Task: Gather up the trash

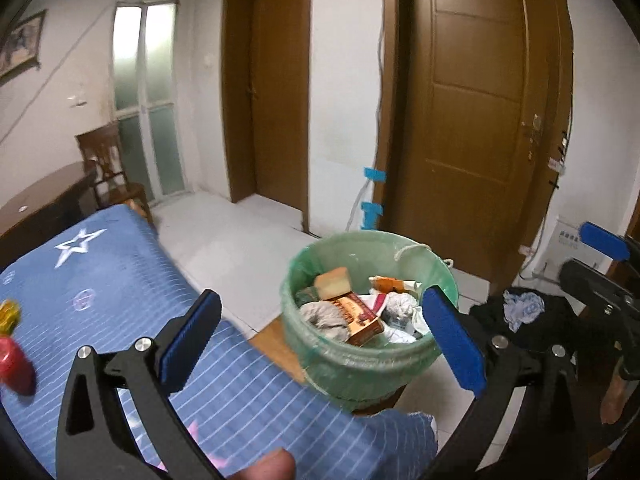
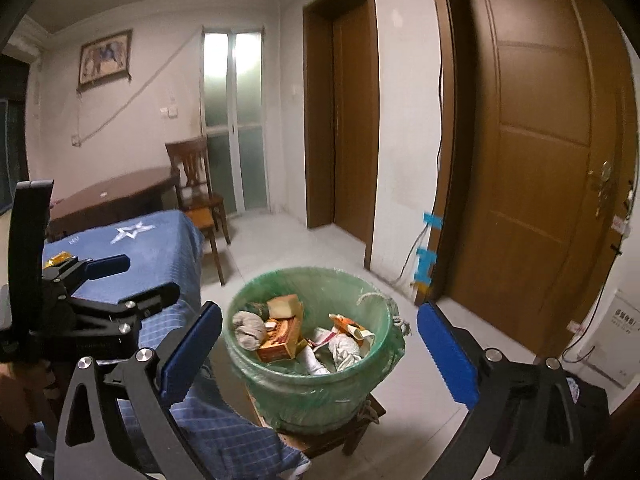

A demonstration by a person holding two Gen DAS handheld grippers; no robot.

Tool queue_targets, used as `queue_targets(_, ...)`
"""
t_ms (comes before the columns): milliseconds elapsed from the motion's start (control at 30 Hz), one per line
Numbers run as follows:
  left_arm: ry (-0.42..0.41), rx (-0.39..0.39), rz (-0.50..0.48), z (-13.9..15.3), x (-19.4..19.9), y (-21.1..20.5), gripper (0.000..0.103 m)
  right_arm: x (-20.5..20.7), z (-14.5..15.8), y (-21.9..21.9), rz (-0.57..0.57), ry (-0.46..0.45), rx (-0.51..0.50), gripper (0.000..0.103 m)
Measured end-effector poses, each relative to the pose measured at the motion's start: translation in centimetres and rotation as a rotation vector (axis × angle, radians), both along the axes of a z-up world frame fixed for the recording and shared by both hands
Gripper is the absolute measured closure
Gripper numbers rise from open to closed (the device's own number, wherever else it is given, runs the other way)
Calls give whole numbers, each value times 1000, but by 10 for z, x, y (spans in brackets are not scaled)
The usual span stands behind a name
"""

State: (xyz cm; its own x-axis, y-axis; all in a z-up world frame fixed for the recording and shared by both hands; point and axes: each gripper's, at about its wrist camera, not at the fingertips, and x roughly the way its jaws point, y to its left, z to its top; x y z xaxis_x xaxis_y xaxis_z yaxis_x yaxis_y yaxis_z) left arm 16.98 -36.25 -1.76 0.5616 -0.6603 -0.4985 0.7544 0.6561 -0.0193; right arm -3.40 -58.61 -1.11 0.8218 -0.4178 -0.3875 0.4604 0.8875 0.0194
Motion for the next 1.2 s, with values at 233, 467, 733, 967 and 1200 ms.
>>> queue_targets(233,-11,-53,81,9,-32,60,6,-55,-5,60,-38,-86,-64,5)
queue_targets(467,-80,-102,126,15,-72,95,6,-86,-15,96,-54,-92,-98,5)
queue_targets(733,-106,-81,103,17,-93,94,6,-107,-18,84,-58,-88,-50,5)
queue_targets(967,-134,-51,102,15,-103,84,6,-106,-22,72,-59,-105,-23,5)
queue_targets(1200,-152,-39,96,8,-109,78,6,-97,-23,73,-54,-116,-29,5)
